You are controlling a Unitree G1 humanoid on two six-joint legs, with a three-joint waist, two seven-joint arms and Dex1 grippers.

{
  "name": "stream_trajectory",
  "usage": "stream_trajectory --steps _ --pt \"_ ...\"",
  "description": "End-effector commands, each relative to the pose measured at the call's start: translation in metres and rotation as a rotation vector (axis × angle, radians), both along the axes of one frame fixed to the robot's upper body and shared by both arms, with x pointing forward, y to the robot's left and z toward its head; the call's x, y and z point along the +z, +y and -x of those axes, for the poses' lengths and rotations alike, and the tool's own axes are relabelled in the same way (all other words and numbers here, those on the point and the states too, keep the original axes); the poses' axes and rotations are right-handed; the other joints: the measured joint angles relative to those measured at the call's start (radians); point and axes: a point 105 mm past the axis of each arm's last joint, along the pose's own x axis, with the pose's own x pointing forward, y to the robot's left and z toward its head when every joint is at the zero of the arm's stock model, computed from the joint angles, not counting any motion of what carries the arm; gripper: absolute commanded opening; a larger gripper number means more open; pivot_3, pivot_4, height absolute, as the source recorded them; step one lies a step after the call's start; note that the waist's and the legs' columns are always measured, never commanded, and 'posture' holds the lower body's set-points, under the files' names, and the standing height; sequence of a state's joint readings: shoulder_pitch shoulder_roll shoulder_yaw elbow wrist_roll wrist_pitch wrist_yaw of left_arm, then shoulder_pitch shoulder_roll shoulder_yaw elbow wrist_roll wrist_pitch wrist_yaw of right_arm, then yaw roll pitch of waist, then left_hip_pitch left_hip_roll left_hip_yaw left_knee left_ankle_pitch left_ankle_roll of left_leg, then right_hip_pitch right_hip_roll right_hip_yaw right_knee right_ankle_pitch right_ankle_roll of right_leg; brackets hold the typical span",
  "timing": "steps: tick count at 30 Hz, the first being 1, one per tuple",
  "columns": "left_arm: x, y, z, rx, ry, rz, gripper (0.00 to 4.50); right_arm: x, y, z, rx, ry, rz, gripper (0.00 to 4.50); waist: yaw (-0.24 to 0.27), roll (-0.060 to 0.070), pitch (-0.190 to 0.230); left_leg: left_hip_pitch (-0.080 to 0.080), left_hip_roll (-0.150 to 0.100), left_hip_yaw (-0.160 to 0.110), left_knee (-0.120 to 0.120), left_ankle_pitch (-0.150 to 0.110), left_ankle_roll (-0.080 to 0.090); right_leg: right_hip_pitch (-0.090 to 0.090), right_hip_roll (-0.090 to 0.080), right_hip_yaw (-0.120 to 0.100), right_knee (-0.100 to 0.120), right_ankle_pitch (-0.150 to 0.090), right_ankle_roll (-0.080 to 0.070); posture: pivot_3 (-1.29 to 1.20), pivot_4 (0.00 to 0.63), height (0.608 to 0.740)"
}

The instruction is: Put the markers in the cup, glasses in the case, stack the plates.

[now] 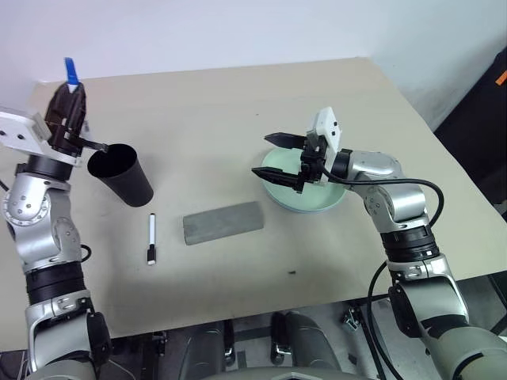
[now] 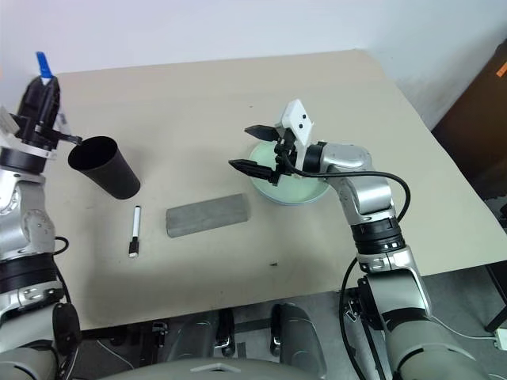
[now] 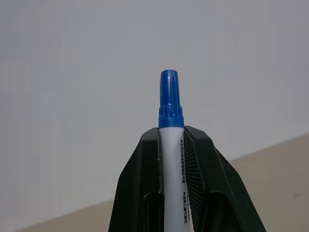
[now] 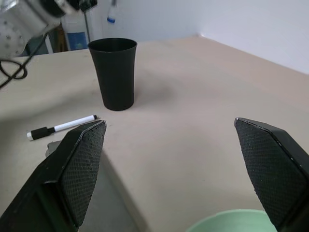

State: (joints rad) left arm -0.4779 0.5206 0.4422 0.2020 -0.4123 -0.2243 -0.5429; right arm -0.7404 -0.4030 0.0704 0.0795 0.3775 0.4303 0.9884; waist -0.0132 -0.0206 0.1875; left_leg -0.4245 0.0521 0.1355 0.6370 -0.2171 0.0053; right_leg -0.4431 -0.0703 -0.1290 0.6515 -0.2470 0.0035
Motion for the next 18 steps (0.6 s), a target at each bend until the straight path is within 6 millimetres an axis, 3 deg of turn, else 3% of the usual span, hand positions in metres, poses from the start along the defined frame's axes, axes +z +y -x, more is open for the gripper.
stream_trajectory --steps 1,18 --pt "0.002 -0.003 0.002 -0.022 -0.017 -0.011 0.28 0.014 -0.003 0.005 -0.001 -0.053 -0.024 4.50 -0.001 0.000 0.000 0.000 0.000 0.000 0.000 0.000 0.000 0.000 0.000 0.000 0.000 0.000 0.000 0.00 0.150 0.740" --pt "-0.031 0.004 -0.009 0.013 0.067 0.014 0.28 0.015 -0.009 0.006 -0.041 -0.085 -0.033 4.50 0.000 0.000 0.000 -0.002 0.009 0.000 0.009 -0.001 0.000 0.001 0.008 0.000 0.001 0.002 0.001 0.00 0.150 0.740"
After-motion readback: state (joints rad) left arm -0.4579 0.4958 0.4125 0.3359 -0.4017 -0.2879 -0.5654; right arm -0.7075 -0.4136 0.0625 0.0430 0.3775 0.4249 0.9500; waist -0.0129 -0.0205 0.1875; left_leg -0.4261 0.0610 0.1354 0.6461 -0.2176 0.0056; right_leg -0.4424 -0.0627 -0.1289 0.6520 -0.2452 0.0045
